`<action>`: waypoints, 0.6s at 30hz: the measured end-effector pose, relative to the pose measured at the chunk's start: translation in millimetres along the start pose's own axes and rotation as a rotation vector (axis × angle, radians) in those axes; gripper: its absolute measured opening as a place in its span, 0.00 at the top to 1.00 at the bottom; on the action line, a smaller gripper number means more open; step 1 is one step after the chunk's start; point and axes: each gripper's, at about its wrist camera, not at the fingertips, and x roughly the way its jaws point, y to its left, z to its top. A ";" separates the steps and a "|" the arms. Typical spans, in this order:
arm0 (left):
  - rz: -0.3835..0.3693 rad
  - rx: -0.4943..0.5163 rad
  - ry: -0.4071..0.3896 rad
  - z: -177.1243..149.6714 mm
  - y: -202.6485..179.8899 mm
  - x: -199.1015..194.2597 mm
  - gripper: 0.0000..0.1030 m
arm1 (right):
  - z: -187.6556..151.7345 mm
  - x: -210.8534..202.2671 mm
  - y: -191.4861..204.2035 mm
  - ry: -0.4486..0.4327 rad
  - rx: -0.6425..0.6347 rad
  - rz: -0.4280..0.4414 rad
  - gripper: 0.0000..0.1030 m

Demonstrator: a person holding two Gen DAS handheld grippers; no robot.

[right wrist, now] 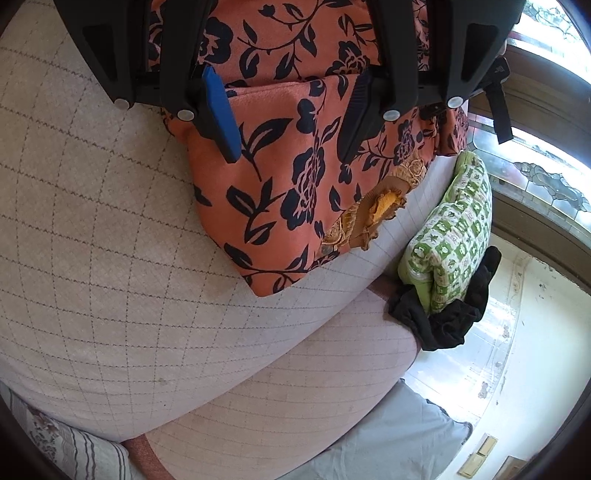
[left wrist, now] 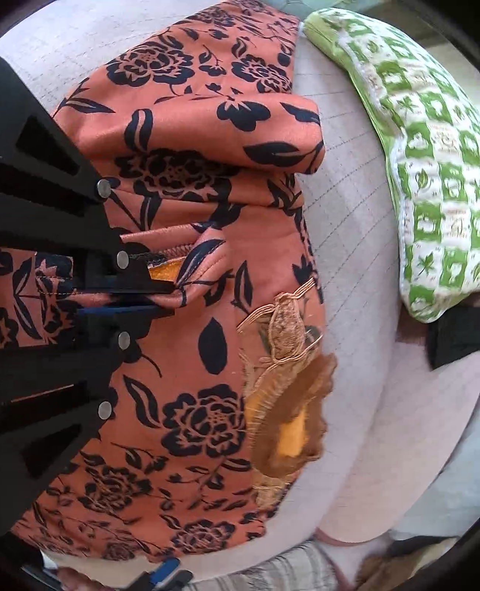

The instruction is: Fold small clothes

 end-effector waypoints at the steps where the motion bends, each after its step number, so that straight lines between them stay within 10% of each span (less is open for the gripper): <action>1: 0.009 0.005 -0.017 -1.8 -2.2 -2.3 0.96 | 0.6 0.1 -0.3 -0.003 -0.001 -0.002 0.44; 10: 0.166 0.071 -0.114 9.9 1.9 -39.1 0.96 | 6.4 -1.2 11.9 -0.048 -0.029 0.094 0.45; 14: 0.110 0.097 0.058 0.1 12.9 -4.1 0.91 | 9.0 25.6 17.6 0.023 -0.048 0.075 0.46; 18: 0.084 0.075 0.035 -12.5 18.2 -25.5 0.74 | 1.1 53.1 15.9 0.134 -0.079 -0.044 0.66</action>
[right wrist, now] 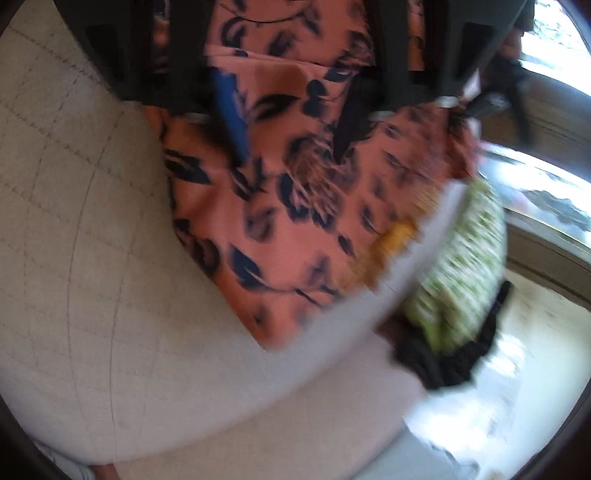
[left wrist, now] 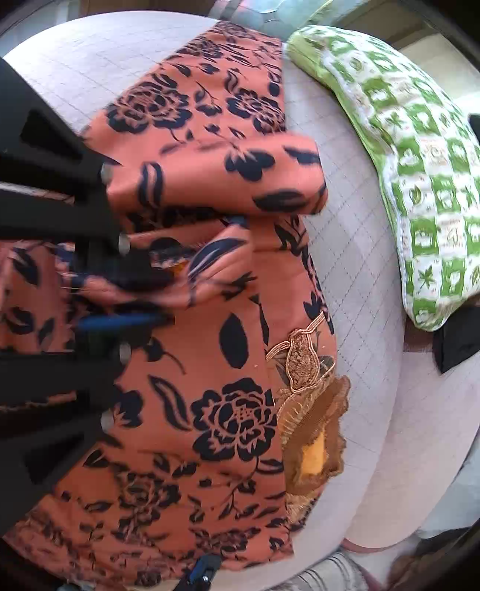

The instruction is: Fold small clothes

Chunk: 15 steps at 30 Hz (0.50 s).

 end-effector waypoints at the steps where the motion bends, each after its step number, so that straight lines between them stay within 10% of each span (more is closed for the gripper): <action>1: -0.021 -0.025 -0.006 -1.2 8.6 -12.1 0.66 | 0.5 -5.3 4.0 0.005 -0.007 0.004 0.66; 5: 0.037 -0.103 -0.124 -19.4 60.3 -74.4 0.33 | -6.8 -25.0 11.3 -0.002 -0.007 0.087 0.65; 11: 0.129 -0.447 -0.183 -44.3 176.5 -117.5 0.24 | -36.2 -50.7 37.6 0.033 -0.080 0.218 0.64; 13: 0.132 -0.605 -0.179 -58.3 210.7 -116.6 0.24 | -46.4 -51.8 52.6 0.061 -0.126 0.266 0.28; 15: 0.135 -0.711 -0.181 -64.0 231.5 -98.7 0.24 | -55.7 -47.1 67.4 0.080 -0.172 0.290 0.24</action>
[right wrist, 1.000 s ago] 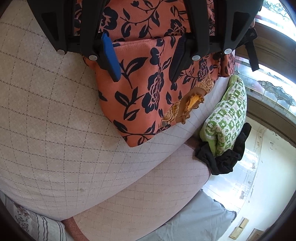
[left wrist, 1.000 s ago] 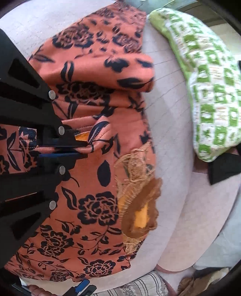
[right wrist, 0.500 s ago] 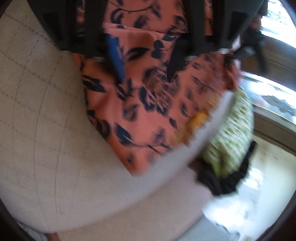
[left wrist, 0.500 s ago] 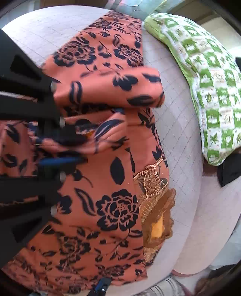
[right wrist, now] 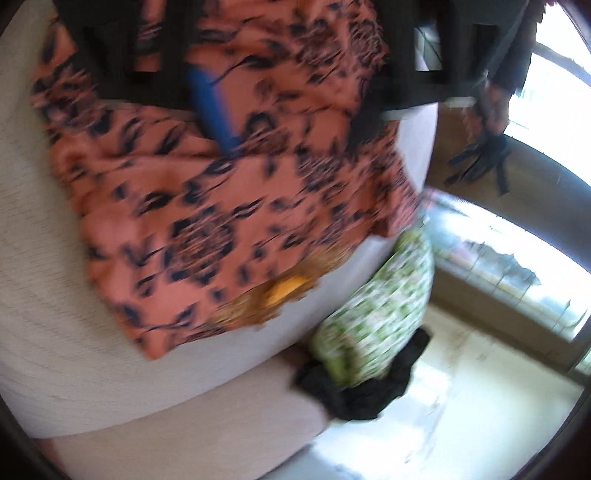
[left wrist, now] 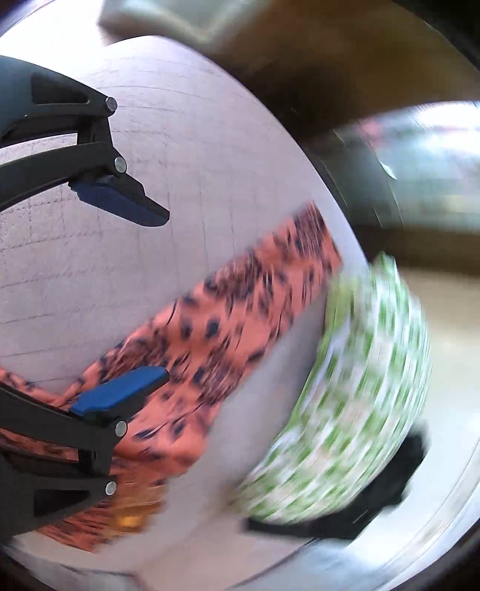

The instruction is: Fold small clothes

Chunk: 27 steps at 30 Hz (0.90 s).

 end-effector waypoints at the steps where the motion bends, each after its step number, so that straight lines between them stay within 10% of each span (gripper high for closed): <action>1: 0.006 -0.040 0.004 4.0 8.0 7.4 0.24 | -2.8 3.5 4.1 0.011 -0.017 -0.004 0.24; 4: -0.014 -0.141 0.005 13.6 24.6 29.6 0.25 | -13.9 14.1 10.5 0.037 -0.076 -0.040 0.25; 8: -0.035 -0.190 0.010 28.9 26.5 58.9 0.55 | -12.6 20.6 5.8 -0.003 -0.103 -0.077 0.25; 22: -0.076 -0.381 -0.050 85.3 52.7 146.2 0.45 | 6.1 33.6 -16.8 -0.054 -0.096 -0.108 0.26; 25: -0.006 -0.245 -0.046 92.2 35.7 157.4 0.93 | 6.0 38.8 -19.9 -0.047 -0.097 -0.120 0.26; 27: 0.029 -0.194 -0.072 92.0 26.0 156.6 0.93 | 6.0 41.5 -20.7 -0.044 -0.101 -0.128 0.28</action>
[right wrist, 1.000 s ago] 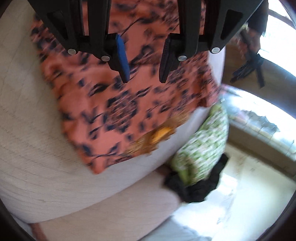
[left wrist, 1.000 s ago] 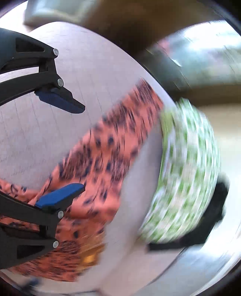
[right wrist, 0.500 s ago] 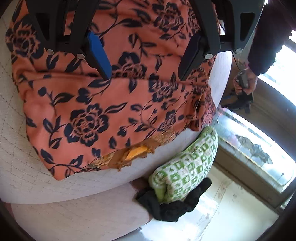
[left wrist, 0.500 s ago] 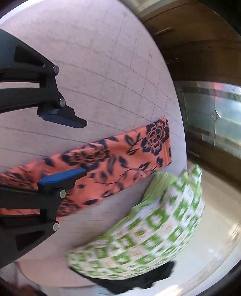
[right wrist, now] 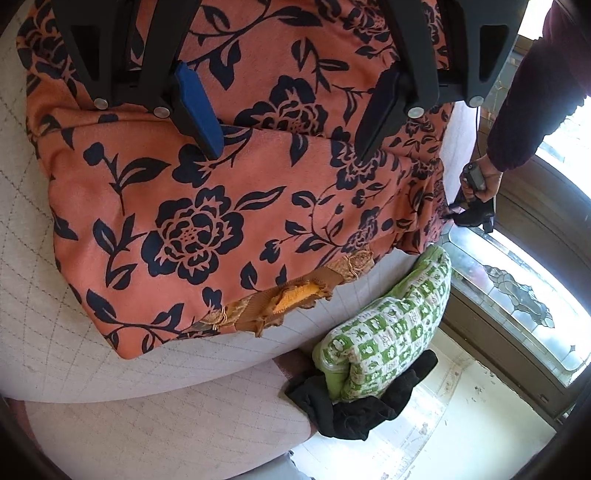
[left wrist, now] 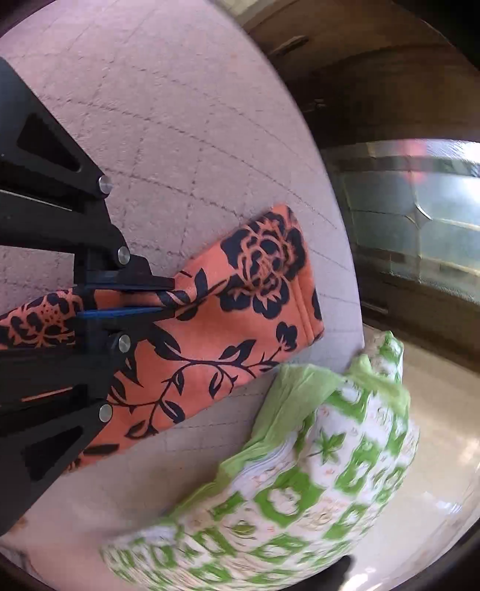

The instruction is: Fold small clothes

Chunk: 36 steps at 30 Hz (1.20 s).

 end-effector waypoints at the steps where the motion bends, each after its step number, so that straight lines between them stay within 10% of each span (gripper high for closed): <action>1: -0.001 0.010 -0.016 -1.0 -3.3 -3.1 0.94 | 0.1 0.1 0.1 -0.004 -0.005 -0.008 0.30; 16: -0.242 0.450 -0.183 -55.7 -160.2 -205.0 0.95 | 23.0 -54.1 -7.1 -0.198 0.059 -0.011 0.30; 28: -0.514 1.025 -0.057 -321.3 -327.5 -311.3 0.94 | 41.5 -128.9 -71.6 -0.398 0.325 0.023 0.30; 30: -0.531 1.158 -0.015 -366.6 -337.7 -314.0 0.82 | 41.7 -134.6 -82.0 -0.405 0.366 0.028 0.29; 32: -0.553 1.193 -0.020 -379.2 -330.4 -316.9 0.45 | 41.3 -135.4 -87.6 -0.389 0.391 0.029 0.29; 36: -0.562 1.087 -0.108 -343.1 -290.7 -319.1 0.34 | 43.7 -125.6 -80.6 -0.353 0.366 0.021 0.28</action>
